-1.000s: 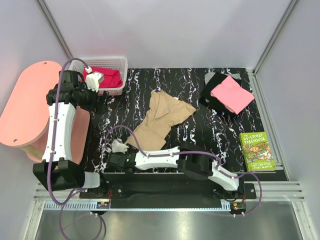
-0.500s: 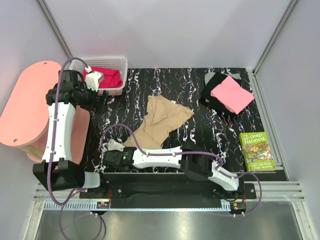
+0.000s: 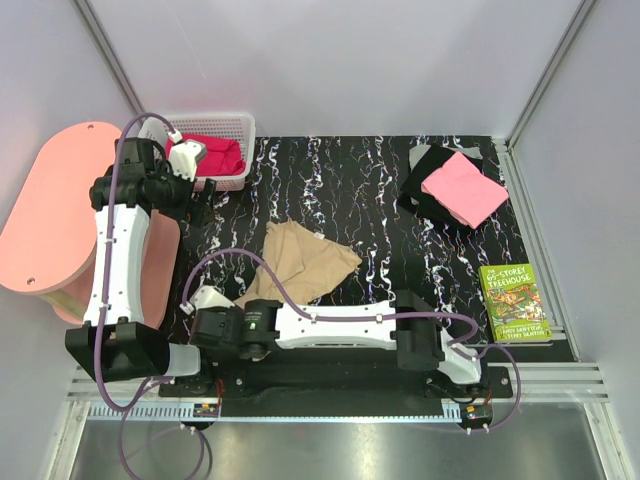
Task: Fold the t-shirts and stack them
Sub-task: Grab one side of the 2/3 rectangular tshirt with right arm, then fold the long partially folded tshirt into a neat square
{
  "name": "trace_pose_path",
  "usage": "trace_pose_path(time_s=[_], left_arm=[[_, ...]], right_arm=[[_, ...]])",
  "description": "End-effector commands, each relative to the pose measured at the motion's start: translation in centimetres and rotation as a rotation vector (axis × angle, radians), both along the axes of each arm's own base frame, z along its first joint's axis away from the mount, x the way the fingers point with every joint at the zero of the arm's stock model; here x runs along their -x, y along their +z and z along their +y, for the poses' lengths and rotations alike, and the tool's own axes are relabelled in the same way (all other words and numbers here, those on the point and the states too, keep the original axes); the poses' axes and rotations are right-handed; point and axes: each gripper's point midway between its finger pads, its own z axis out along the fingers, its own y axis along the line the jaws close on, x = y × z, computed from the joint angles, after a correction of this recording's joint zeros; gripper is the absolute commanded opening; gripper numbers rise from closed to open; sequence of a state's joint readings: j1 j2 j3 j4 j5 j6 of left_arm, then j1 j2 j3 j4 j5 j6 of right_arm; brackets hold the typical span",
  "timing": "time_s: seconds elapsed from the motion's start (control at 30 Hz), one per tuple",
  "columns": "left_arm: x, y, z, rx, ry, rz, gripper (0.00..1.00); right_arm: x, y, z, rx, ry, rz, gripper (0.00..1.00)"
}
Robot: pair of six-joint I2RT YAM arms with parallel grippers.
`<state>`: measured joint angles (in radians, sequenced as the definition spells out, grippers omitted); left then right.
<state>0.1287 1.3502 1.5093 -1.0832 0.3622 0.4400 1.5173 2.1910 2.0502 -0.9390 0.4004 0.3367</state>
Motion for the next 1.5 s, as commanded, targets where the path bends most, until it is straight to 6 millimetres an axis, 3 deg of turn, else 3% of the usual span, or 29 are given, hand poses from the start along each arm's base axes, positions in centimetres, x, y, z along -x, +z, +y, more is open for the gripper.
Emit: trace_pose_path(time_s=[0.0,0.07,0.1,0.13,0.17,0.2,0.23,0.3,0.33,0.5,0.6,0.77,1.03,1.2,1.27,1.3,1.37,1.43,1.47], left_arm=[[-0.5,2.3,-0.2,-0.003,-0.015,-0.077,0.99],[-0.5,2.4,-0.2,-0.003,-0.016,-0.080,0.99],[-0.5,2.5,-0.2,-0.006,-0.016,-0.082,0.99],[-0.5,2.4,-0.2,-0.008,-0.016,-0.080,0.99],[-0.5,2.5,-0.1,-0.010,-0.015,-0.082,0.99],[-0.5,2.4,-0.1,-0.012,-0.016,-0.080,0.99],[-0.5,2.5,-0.1,-0.013,-0.016,-0.082,0.99],[-0.5,2.3,0.0,-0.018,-0.017,-0.078,0.99],[-0.5,2.2,0.0,-0.018,-0.017,-0.075,0.99],[-0.6,2.0,-0.1,-0.020,-0.021,-0.068,0.99],[-0.6,2.0,0.0,-0.027,-0.021,-0.069,0.99],[-0.6,1.8,0.2,-0.040,-0.021,-0.067,0.99],[-0.4,1.0,0.3,-0.050,-0.028,-0.051,0.99],[-0.3,0.9,0.2,-0.049,-0.034,-0.051,0.99],[-0.3,0.9,0.1,-0.049,-0.036,-0.053,0.99],[-0.2,0.9,0.1,-0.052,-0.039,-0.055,0.99],[0.0,0.6,0.1,-0.056,-0.041,-0.050,0.99],[0.1,0.4,0.2,-0.066,-0.040,-0.047,0.99],[0.3,0.2,0.3,-0.067,-0.037,-0.042,0.99]], right_arm=[[-0.9,5.4,0.4,-0.125,-0.014,0.013,0.00],[-2.2,6.8,0.0,-0.163,-0.028,0.019,0.00],[-4.1,6.4,-1.0,-0.152,-0.059,0.023,0.00],[-5.1,7.9,-1.3,-0.202,-0.072,0.022,0.00],[-6.4,8.2,-1.9,-0.215,-0.093,0.023,0.00],[-8.2,7.4,-3.1,-0.205,-0.118,0.043,0.00],[-9.5,8.6,-3.6,-0.250,-0.135,0.041,0.00],[-11.1,7.9,-4.9,-0.246,-0.149,0.057,0.00],[-13.1,8.4,-5.8,-0.269,-0.183,0.047,0.00],[-17.0,8.0,-7.3,-0.295,-0.204,0.067,0.00],[-19.4,7.0,-8.1,-0.302,-0.232,0.093,0.00],[-23.2,3.9,-10.0,-0.298,-0.304,0.164,0.00],[-26.4,0.1,-12.1,-0.425,-0.387,0.376,0.00],[-27.6,-3.4,-14.3,-0.446,-0.470,0.484,0.01],[-28.1,-4.7,-15.0,-0.408,-0.498,0.466,0.21],[-28.4,-5.3,-15.5,-0.379,-0.515,0.444,0.49],[-29.2,-5.7,-15.9,-0.353,-0.534,0.424,0.66],[-29.7,-7.4,-17.4,-0.266,-0.581,0.403,0.99],[-30.8,-6.8,-17.7,-0.244,-0.601,0.362,1.00]])
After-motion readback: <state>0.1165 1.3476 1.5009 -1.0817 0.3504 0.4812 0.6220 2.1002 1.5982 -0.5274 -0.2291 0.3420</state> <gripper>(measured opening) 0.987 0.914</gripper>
